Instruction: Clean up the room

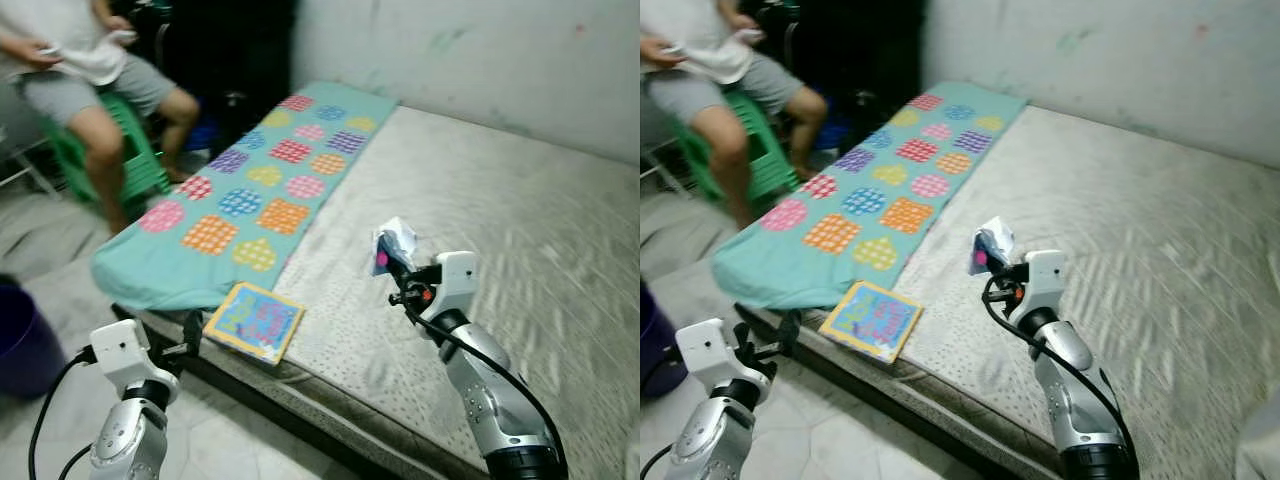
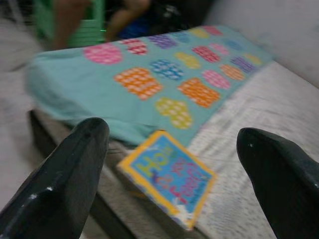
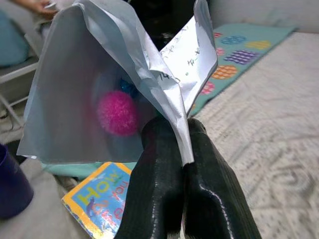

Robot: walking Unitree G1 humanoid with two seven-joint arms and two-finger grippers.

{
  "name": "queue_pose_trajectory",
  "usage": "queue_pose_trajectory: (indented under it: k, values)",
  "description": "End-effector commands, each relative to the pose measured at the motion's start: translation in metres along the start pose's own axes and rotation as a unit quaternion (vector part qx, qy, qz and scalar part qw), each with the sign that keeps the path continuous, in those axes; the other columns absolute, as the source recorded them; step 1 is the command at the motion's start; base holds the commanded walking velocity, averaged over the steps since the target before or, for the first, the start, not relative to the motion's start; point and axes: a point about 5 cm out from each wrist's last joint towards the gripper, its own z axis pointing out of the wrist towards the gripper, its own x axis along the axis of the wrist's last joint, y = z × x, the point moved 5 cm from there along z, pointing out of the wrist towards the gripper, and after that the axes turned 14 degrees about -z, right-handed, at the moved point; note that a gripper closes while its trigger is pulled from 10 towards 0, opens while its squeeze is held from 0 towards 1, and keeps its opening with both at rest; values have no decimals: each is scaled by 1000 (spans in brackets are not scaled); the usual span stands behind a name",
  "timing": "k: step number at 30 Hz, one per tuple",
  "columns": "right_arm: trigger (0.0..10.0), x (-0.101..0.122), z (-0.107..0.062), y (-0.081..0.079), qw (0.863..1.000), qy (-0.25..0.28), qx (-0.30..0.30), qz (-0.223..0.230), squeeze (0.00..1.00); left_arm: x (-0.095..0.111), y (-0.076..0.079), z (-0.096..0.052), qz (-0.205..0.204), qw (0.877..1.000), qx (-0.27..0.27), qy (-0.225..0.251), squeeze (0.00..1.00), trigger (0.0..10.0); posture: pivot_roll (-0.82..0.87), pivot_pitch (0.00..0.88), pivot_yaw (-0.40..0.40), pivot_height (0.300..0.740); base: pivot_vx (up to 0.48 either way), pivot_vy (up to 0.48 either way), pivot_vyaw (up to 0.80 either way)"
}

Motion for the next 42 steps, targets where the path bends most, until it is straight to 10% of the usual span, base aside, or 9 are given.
queue_pose_trajectory:
  k: [1,18,42]
  values:
    - [10000,4,1,-2,1000,8,3,-2,0,1,-3,0,9,1000,3,-1,0,10000,-76,0,-32,740,0,0,781]
    - [10000,2,1,0,1000,1,-5,10,0,0,-1,1,8,1000,8,-4,0,10000,-80,13,-31,740,0,0,311]
    - [10000,0,2,3,1000,-6,-12,13,0,-1,4,4,7,1000,-4,-10,0,10000,-82,13,-29,740,0,0,-800]
